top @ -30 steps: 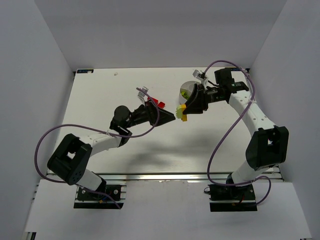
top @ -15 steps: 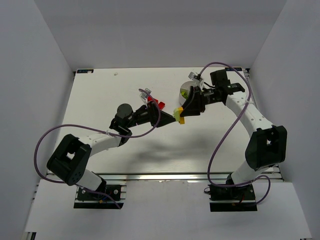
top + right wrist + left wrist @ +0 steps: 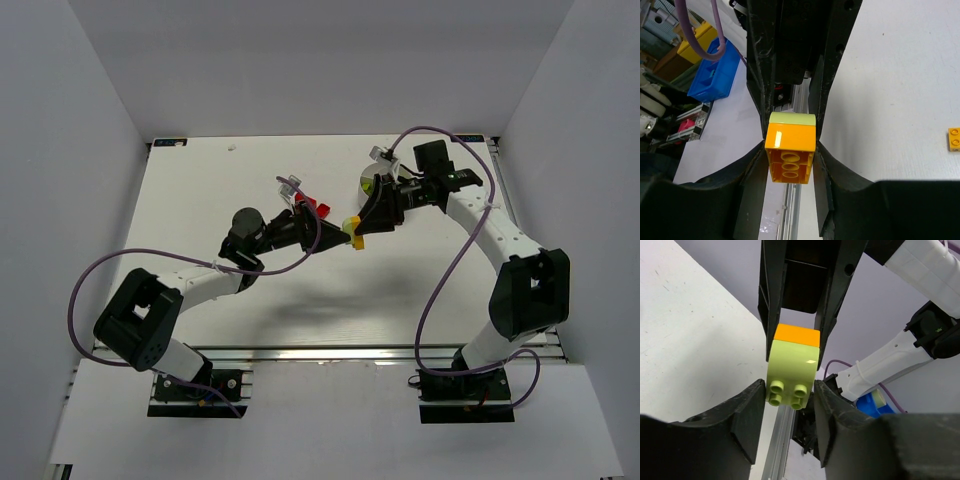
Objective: Sort the legos into containers by color
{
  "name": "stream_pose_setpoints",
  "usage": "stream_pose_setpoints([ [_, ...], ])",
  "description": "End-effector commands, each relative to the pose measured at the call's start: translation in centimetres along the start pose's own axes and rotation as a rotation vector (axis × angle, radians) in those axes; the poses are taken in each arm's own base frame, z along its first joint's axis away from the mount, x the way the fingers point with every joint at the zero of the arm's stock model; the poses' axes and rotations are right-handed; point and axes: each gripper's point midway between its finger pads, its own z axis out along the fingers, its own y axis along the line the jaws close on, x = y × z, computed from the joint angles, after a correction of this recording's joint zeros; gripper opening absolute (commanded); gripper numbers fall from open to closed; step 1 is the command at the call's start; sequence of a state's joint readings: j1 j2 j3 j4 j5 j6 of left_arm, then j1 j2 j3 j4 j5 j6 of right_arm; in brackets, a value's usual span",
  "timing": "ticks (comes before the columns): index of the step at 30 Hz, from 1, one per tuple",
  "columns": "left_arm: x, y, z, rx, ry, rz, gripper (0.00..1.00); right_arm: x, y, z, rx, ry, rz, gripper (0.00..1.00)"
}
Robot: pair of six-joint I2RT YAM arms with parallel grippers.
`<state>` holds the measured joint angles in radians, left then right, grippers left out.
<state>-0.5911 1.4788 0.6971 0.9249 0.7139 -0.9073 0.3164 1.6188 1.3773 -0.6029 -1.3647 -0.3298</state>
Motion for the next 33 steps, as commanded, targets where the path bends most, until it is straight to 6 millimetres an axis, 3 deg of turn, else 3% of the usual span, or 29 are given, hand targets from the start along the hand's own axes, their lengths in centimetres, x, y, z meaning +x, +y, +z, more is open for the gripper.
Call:
stream_pose_setpoints([
  [1,-1.7,-2.3,0.0,0.063,-0.031,0.055,0.52,-0.2,-0.2,0.2,-0.01,-0.006,-0.007,0.0],
  [7,-1.5,-2.7,0.0,0.09,-0.025,0.043,0.28,-0.3,-0.5,0.2,-0.007,-0.004,-0.002,0.0],
  [12,-1.2,-2.2,-0.2,0.069,-0.014,0.049,0.0,-0.7,-0.9,-0.3,0.02,-0.007,-0.015,0.0],
  [17,-1.5,-1.1,-1.8,0.021,-0.039,0.036,0.0,-1.5,-2.5,-2.6,0.086,-0.034,-0.039,0.0],
  [21,-2.8,-0.8,-3.5,0.001,-0.086,0.045,0.0,-2.0,-3.7,-4.5,0.142,-0.043,-0.038,0.0],
  [25,-3.2,-0.8,-4.0,-0.021,-0.087,0.056,0.0,-2.2,-5.7,-6.1,0.228,-0.032,-0.043,0.0],
  [26,-3.3,-0.8,-4.0,-0.023,-0.088,0.06,0.0,-1.9,-7.4,-6.9,0.318,0.002,-0.056,0.0],
  [29,-3.4,-0.6,-4.1,-0.044,-0.092,0.06,0.0,-3.6,-11.5,-9.0,0.566,-0.034,-0.107,0.0],
  [30,-3.3,-0.5,-4.3,-0.051,-0.096,0.057,0.0,-4.4,-12.9,-10.6,0.712,-0.068,-0.09,0.0],
  [33,-3.4,-0.5,-4.7,-0.071,-0.121,0.059,0.0,-7.0,-15.2,-13.1,0.908,-0.169,-0.216,0.0],
])
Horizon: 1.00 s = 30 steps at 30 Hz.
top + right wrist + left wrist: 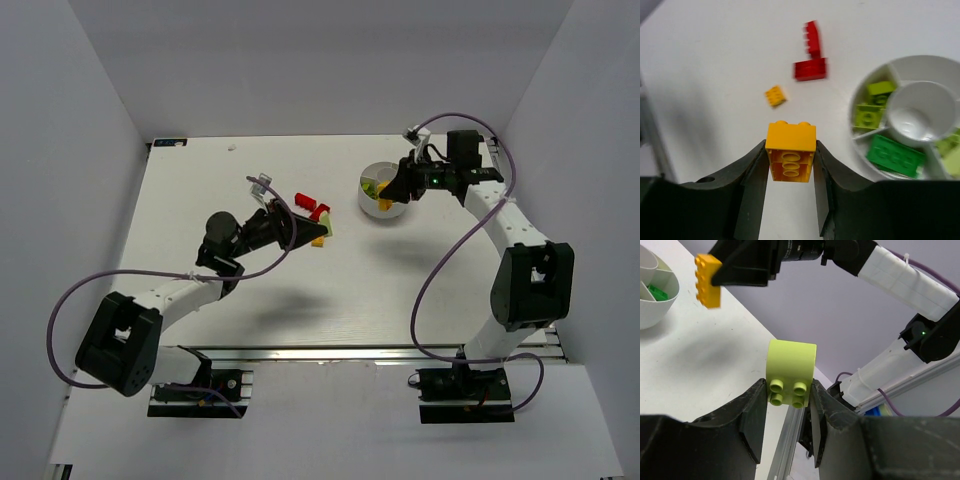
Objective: Sort the legos into containers by color
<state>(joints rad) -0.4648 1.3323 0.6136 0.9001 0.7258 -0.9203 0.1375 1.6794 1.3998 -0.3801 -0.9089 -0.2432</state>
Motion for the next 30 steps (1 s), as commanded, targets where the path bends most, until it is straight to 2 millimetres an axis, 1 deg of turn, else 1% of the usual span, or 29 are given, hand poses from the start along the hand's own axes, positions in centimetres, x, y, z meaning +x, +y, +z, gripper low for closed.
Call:
stream_pose_setpoints([
  [1,-0.4,-0.6,-0.7,-0.014,-0.03,0.028,0.0,-6.1,-5.0,-1.7,0.34,-0.212,-0.121,0.0],
  [2,-0.4,-0.8,-0.9,-0.015,-0.035,0.03,0.0,-7.1,-6.4,-2.0,0.41,-0.26,-0.153,0.0],
  [4,-0.1,-0.6,-1.2,-0.029,-0.044,0.025,0.0,-7.6,-7.5,-2.0,0.445,-0.281,-0.171,0.0],
  [5,-0.1,-0.5,-1.4,-0.033,-0.046,0.023,0.0,-8.5,-7.9,-2.1,0.459,-0.296,-0.183,0.0],
  [6,-0.1,-0.7,-1.5,-0.036,-0.052,0.023,0.0,-8.3,-8.7,-1.6,0.462,-0.291,-0.174,0.0],
  [10,0.4,-0.4,-1.9,-0.048,-0.054,0.009,0.0,-8.7,-10.1,-0.8,0.466,-0.3,-0.155,0.0],
  [11,0.5,-0.4,-1.9,-0.049,-0.056,0.008,0.0,-8.2,-10.7,-0.2,0.465,-0.292,-0.137,0.0],
  [12,0.6,-0.4,-2.0,-0.051,-0.056,0.005,0.0,-8.8,-10.9,-0.1,0.464,-0.302,-0.138,0.0],
  [14,0.7,-0.3,-2.0,-0.053,-0.056,0.001,0.0,-8.2,-12.0,0.6,0.464,-0.285,-0.107,0.0],
  [17,0.6,-0.4,-1.9,-0.054,-0.06,0.003,0.0,-8.5,-12.6,1.0,0.463,-0.281,-0.098,0.0],
  [18,0.6,-0.4,-1.9,-0.055,-0.059,0.004,0.0,-8.0,-13.1,1.4,0.464,-0.27,-0.085,0.0],
  [19,0.6,-0.5,-1.9,-0.054,-0.059,0.004,0.0,-8.1,-13.3,1.5,0.46,-0.266,-0.081,0.0],
  [24,0.8,-0.4,-1.8,-0.058,-0.059,0.001,0.0,-6.9,-13.8,2.4,0.441,-0.232,-0.054,0.0],
  [25,0.8,-0.4,-1.9,-0.058,-0.059,0.001,0.0,-6.7,-14.0,2.4,0.443,-0.228,-0.052,0.06],
  [26,0.9,-0.4,-1.8,-0.058,-0.059,0.001,0.0,-6.2,-14.1,2.5,0.444,-0.216,-0.044,0.08],
  [27,0.9,-0.5,-1.8,-0.057,-0.058,0.0,0.0,-6.1,-14.0,2.6,0.442,-0.213,-0.043,0.11],
  [30,0.8,-0.5,-1.7,-0.056,-0.057,0.003,0.0,-5.4,-13.9,2.7,0.434,-0.195,-0.041,0.23],
])
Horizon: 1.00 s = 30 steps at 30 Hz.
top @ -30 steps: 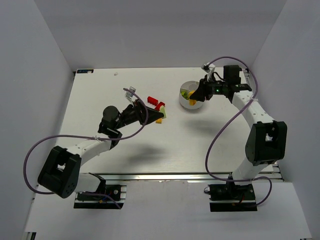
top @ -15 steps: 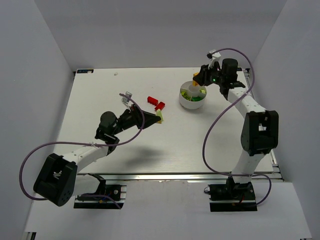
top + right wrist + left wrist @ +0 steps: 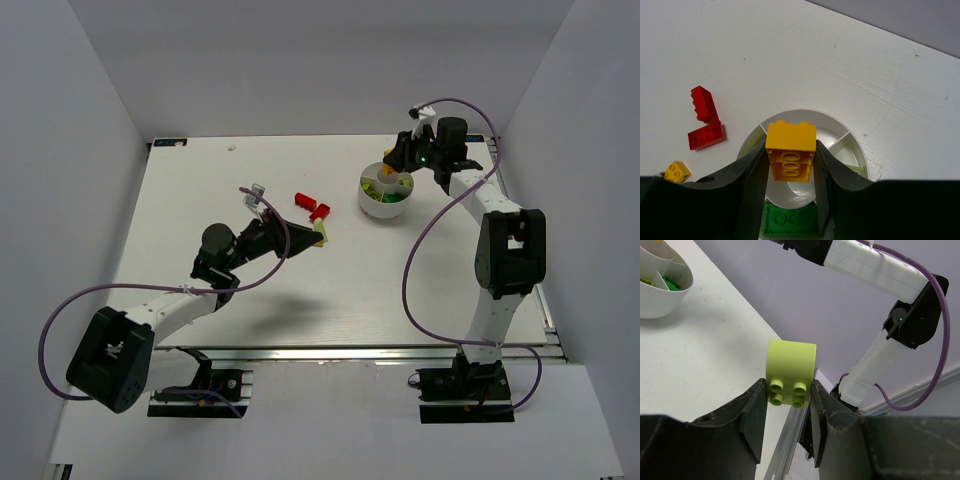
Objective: Sort the legos into containers by color
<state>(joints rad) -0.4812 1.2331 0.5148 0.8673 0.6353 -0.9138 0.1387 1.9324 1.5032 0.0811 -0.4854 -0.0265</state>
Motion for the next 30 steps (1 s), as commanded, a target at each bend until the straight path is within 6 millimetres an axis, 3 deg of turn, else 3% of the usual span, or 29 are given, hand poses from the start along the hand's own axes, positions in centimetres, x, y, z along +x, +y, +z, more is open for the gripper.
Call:
stream_pose_setpoints([
  [1,-0.2,-0.6,-0.1,0.007,-0.012,0.018,0.0,-1.7,0.3,-0.3,-0.013,-0.032,-0.031,0.26],
  [5,-0.2,-0.7,0.0,0.011,-0.01,0.019,0.0,-1.3,0.5,-0.3,-0.019,-0.019,-0.027,0.33],
  [9,-0.2,-0.7,0.1,0.013,-0.008,0.018,0.0,-1.4,0.5,-0.5,-0.02,-0.02,-0.028,0.51],
  [15,-0.1,-0.7,0.1,0.005,0.0,0.025,0.0,-4.1,1.2,-1.6,-0.026,-0.066,-0.092,0.66],
  [17,-0.1,-0.7,0.2,-0.003,0.006,0.035,0.0,-6.2,2.0,-3.0,-0.031,-0.116,-0.142,0.71],
  [18,0.0,-0.6,0.2,-0.005,0.008,0.038,0.0,-7.0,2.3,-3.6,-0.032,-0.133,-0.201,0.83],
  [19,0.1,-0.6,0.2,-0.006,0.013,0.039,0.0,-7.9,3.3,-4.9,-0.049,-0.157,-0.25,0.89],
  [21,0.1,-0.5,0.3,-0.01,0.018,0.057,0.0,-9.3,4.5,-6.3,-0.073,-0.221,-0.378,0.89],
  [23,0.4,-0.5,0.3,-0.009,0.026,0.099,0.0,-8.8,7.5,-8.5,-0.172,-0.265,-0.454,0.9],
  [24,0.6,-0.6,0.4,-0.005,0.033,0.114,0.0,-8.3,10.7,-10.0,-0.343,-0.287,-0.527,0.89],
  [26,1.1,-0.4,0.5,-0.011,0.05,0.16,0.0,-5.9,14.4,-12.0,-0.583,-0.198,-0.481,0.78],
  [27,1.1,-0.6,0.6,-0.005,0.053,0.18,0.0,-5.4,16.9,-13.4,-0.739,-0.204,-0.453,0.61],
  [28,1.4,-0.4,0.6,-0.009,0.065,0.209,0.0,-5.2,18.1,-14.1,-0.792,-0.173,-0.376,0.5],
  [29,1.5,-0.4,0.6,-0.009,0.068,0.223,0.0,-4.6,19.9,-14.4,-0.852,-0.143,-0.32,0.31],
  [30,1.5,-0.7,0.6,-0.003,0.068,0.235,0.0,-4.3,21.1,-15.0,-0.885,-0.124,-0.282,0.26],
])
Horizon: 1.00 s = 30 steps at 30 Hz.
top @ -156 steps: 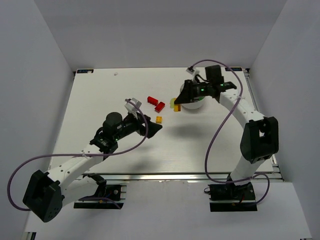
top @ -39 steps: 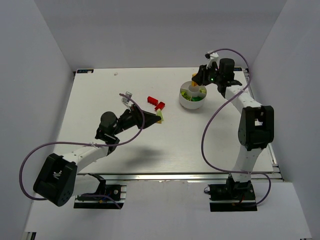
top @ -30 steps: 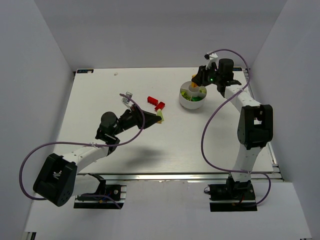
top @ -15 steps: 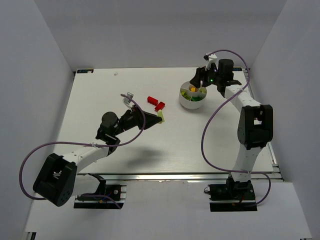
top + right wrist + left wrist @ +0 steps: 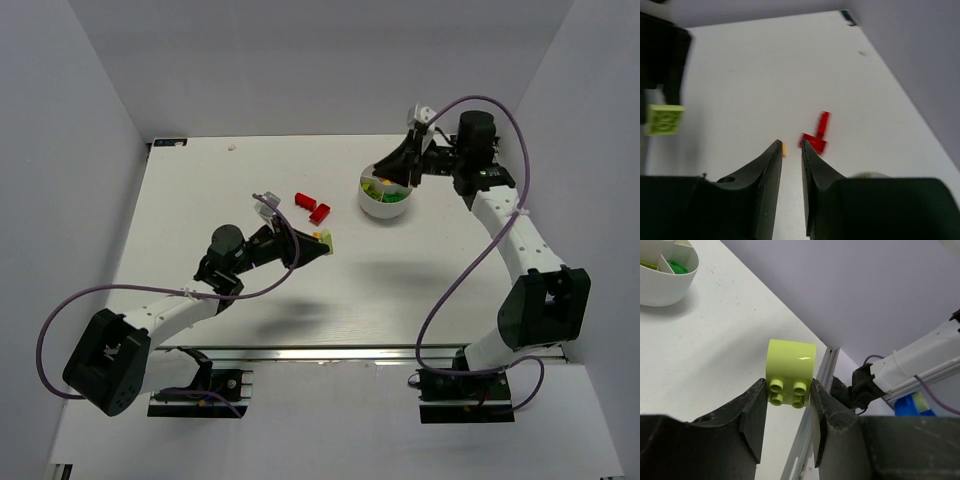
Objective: Sort the legos into containers by color
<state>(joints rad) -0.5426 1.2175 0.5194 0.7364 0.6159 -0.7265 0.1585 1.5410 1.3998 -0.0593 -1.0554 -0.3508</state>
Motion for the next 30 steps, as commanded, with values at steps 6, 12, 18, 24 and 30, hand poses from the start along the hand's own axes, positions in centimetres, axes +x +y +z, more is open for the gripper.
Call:
stream_pose_setpoints([
  [6,-1.8,-1.8,0.3,0.051,-0.035,0.145,0.0,-1.1,14.6,2.5,-0.455,-0.041,0.324,0.82],
  [12,-2.0,-2.4,0.7,0.075,-0.045,0.136,0.0,-0.9,16.2,4.0,-0.499,-0.014,0.409,0.89],
  [18,-2.1,-2.6,0.7,0.077,-0.049,0.137,0.0,-0.5,17.0,4.6,-0.536,0.012,0.451,0.89],
  [24,-2.3,-2.8,0.9,0.083,-0.052,0.14,0.0,0.4,18.0,5.4,-0.533,0.041,0.486,0.89],
  [30,-2.2,-2.8,1.1,0.088,-0.043,0.137,0.0,1.1,17.7,6.2,-0.519,0.057,0.51,0.87],
])
